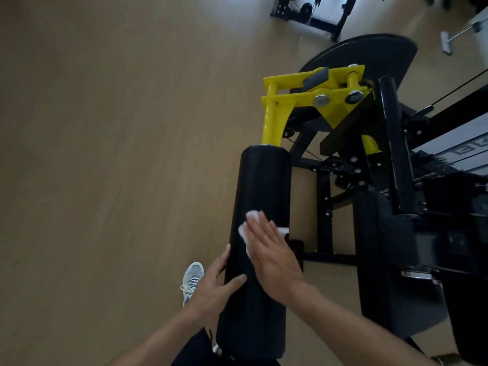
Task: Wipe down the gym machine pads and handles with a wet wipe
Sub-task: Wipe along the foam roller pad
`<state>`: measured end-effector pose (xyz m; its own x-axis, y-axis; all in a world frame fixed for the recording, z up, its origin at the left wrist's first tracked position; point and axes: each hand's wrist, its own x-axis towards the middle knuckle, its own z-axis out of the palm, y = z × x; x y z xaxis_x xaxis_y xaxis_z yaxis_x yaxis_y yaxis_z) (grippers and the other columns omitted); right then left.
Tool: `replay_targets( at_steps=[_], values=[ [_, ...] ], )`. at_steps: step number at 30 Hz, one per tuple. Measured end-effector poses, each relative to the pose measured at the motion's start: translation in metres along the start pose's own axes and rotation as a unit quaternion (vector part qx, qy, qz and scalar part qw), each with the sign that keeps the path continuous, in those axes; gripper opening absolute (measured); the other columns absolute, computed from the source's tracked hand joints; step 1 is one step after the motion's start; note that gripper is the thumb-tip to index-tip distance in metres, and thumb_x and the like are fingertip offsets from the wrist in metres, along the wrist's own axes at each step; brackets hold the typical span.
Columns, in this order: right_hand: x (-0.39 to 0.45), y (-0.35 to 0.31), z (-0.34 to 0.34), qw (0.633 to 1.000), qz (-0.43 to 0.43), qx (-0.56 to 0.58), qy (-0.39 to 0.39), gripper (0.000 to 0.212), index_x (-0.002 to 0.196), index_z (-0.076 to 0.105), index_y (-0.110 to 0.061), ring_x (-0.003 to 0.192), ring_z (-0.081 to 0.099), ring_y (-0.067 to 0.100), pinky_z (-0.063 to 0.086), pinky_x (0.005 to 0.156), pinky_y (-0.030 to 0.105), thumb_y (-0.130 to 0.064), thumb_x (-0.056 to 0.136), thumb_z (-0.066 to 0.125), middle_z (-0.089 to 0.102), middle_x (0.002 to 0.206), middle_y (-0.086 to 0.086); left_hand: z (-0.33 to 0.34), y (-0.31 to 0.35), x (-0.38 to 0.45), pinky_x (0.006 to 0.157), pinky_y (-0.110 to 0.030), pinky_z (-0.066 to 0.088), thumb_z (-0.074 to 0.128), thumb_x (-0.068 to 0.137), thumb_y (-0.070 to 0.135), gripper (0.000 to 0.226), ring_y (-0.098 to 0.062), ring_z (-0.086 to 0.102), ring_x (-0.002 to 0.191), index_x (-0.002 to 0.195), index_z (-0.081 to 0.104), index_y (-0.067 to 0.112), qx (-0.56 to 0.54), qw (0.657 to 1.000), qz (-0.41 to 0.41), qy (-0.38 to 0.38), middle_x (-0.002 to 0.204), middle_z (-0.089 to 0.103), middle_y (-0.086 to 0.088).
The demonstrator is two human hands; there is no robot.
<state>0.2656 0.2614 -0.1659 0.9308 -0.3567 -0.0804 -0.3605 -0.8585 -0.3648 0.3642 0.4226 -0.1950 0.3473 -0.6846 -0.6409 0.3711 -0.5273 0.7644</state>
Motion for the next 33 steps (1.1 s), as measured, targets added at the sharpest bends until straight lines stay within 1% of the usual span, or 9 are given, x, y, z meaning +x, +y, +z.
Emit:
replay_targets(
  at_steps=[3,7,10,15,19,21,25,28,33],
  values=[
    [0.000,0.017,-0.007,0.997,-0.068,-0.032,-0.028,0.052,0.161,0.025,-0.012,0.159,0.003,0.017,0.006,0.129,0.037,-0.025,0.111,0.028,0.013,0.171,0.004,-0.003,0.005,0.001,0.095,-0.007,0.044,0.077,0.089,0.028,0.082,0.008,0.041,0.134,0.152,0.029,0.050,0.008,1.000,-0.007,-0.012,0.144,0.043,0.029],
    [0.078,0.053,-0.028,0.999,-0.029,-0.042,0.005,0.051,0.161,0.020,-0.015,0.157,-0.009,0.011,-0.006,0.128,0.030,-0.026,0.112,0.024,0.010,0.170,0.000,-0.008,0.008,0.007,0.081,-0.007,0.050,0.079,0.087,0.016,0.080,0.015,0.052,0.116,0.142,0.033,0.051,0.005,0.999,-0.030,-0.012,0.129,0.054,0.026],
    [0.134,0.074,-0.030,0.995,0.012,-0.090,0.045,0.049,0.158,0.030,-0.007,0.158,-0.002,0.022,-0.017,0.123,0.025,-0.020,0.111,0.029,0.018,0.169,0.007,-0.012,0.009,0.010,0.095,-0.019,0.055,0.081,0.085,0.027,0.084,0.004,0.052,0.124,0.147,0.032,0.055,0.027,0.999,-0.035,-0.013,0.130,0.053,0.032],
    [0.140,0.066,-0.033,0.988,0.005,-0.120,0.099,0.042,0.131,0.065,0.001,0.144,0.043,0.039,0.017,0.124,0.042,-0.015,0.100,0.042,0.057,0.146,0.019,-0.008,0.014,0.002,0.102,-0.025,0.051,0.081,0.084,0.036,0.085,-0.003,0.050,0.131,0.151,0.032,0.053,0.046,0.999,-0.023,0.004,0.143,0.048,0.027],
    [0.078,0.037,-0.024,0.996,-0.019,-0.044,0.068,0.042,0.143,0.058,-0.010,0.150,0.036,0.022,0.019,0.127,0.033,-0.023,0.108,0.039,0.052,0.152,0.010,-0.003,0.004,-0.004,0.113,-0.041,0.046,0.078,0.077,0.059,0.083,-0.007,0.047,0.135,0.147,0.034,0.059,0.020,0.999,-0.018,0.019,0.147,0.047,0.020],
    [0.046,0.033,-0.021,0.997,-0.054,-0.017,0.047,0.044,0.147,0.054,-0.014,0.153,0.029,0.016,0.021,0.128,0.035,-0.029,0.111,0.035,0.048,0.155,0.005,0.003,-0.008,-0.009,0.115,-0.043,0.043,0.073,0.075,0.069,0.079,-0.007,0.048,0.136,0.144,0.035,0.064,-0.013,0.999,-0.025,0.021,0.149,0.048,0.018],
    [-0.002,0.030,-0.013,0.991,-0.132,-0.003,0.027,0.040,0.148,0.053,-0.015,0.154,0.027,0.013,0.029,0.124,0.040,-0.025,0.111,0.043,0.047,0.156,0.002,0.020,-0.026,-0.023,0.122,-0.033,0.032,0.056,0.101,0.041,0.051,-0.002,0.041,0.141,0.148,0.037,0.051,-0.033,0.996,-0.020,0.075,0.142,0.046,0.030],
    [-0.042,0.022,-0.002,0.978,-0.209,0.006,0.015,0.038,0.146,0.056,-0.014,0.153,0.029,0.015,0.030,0.124,0.042,-0.021,0.110,0.046,0.050,0.154,0.002,0.030,-0.036,-0.037,0.120,-0.026,0.027,0.049,0.106,0.037,0.047,-0.001,0.037,0.141,0.151,0.040,0.039,-0.032,0.993,-0.022,0.114,0.145,0.043,0.026],
    [-0.125,0.004,0.030,0.913,-0.403,0.020,-0.060,0.037,0.142,0.061,-0.018,0.155,0.025,0.014,0.026,0.126,0.040,-0.019,0.105,0.055,0.050,0.154,-0.001,0.048,-0.052,-0.062,0.110,-0.019,0.025,0.041,0.107,0.040,0.046,0.001,0.036,0.134,0.152,0.039,0.034,-0.055,0.985,-0.046,0.157,0.148,0.043,0.016]
  ],
)
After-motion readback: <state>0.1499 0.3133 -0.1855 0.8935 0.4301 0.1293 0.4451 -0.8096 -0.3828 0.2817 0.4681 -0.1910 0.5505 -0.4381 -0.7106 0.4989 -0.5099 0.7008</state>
